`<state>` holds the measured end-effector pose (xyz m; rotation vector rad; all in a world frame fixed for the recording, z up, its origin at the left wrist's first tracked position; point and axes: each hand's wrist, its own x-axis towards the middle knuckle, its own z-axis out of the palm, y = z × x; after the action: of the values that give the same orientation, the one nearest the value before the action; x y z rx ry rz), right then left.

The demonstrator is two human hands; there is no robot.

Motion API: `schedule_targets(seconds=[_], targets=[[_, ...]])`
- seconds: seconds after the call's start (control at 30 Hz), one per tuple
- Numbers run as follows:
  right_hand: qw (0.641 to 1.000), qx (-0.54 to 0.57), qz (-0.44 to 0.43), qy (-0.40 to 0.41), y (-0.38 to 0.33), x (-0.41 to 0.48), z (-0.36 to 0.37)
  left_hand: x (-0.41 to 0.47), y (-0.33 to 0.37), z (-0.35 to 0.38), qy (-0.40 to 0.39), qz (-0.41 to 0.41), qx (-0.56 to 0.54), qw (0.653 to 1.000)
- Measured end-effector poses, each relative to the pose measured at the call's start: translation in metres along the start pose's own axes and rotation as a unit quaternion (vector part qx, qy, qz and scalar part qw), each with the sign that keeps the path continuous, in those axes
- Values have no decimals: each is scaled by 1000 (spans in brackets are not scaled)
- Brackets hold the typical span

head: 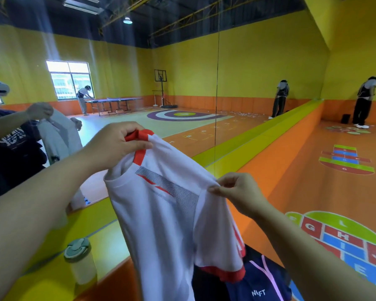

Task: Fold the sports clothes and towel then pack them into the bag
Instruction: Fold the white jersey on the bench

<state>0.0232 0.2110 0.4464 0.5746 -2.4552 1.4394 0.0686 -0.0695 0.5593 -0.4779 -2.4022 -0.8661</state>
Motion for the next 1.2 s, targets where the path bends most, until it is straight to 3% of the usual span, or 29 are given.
schedule_targets(seconds=[0.33, 0.43, 0.6, 0.67, 0.83, 0.97, 1.1, 1.2], targets=[[990, -86, -71, 87, -34, 13, -38, 2, -13, -5, 39, -23, -49, 998], [989, -104, -69, 73, -33, 11, -36, 7, -12, 4, 74, -37, -54, 995], [984, -170, -45, -19, -22, 5, -30, 17, -2, 25, 146, -53, -14, 988], [976, -211, -44, 4, -21, 6, -32, 20, 3, 31, 165, -56, 12, 985], [989, -92, -18, 115, -34, 11, -44, 24, 7, 34, 257, -55, 81, 961], [981, -101, -53, 158, -48, 10, -54, 29, 19, 38, 321, -32, 88, 943], [968, -220, -77, 96, -48, 1, -75, 31, 18, 35, 282, -13, 80, 956], [971, -220, -67, 65, -42, -10, -86, 30, 14, 36, 207, 5, 55, 977]])
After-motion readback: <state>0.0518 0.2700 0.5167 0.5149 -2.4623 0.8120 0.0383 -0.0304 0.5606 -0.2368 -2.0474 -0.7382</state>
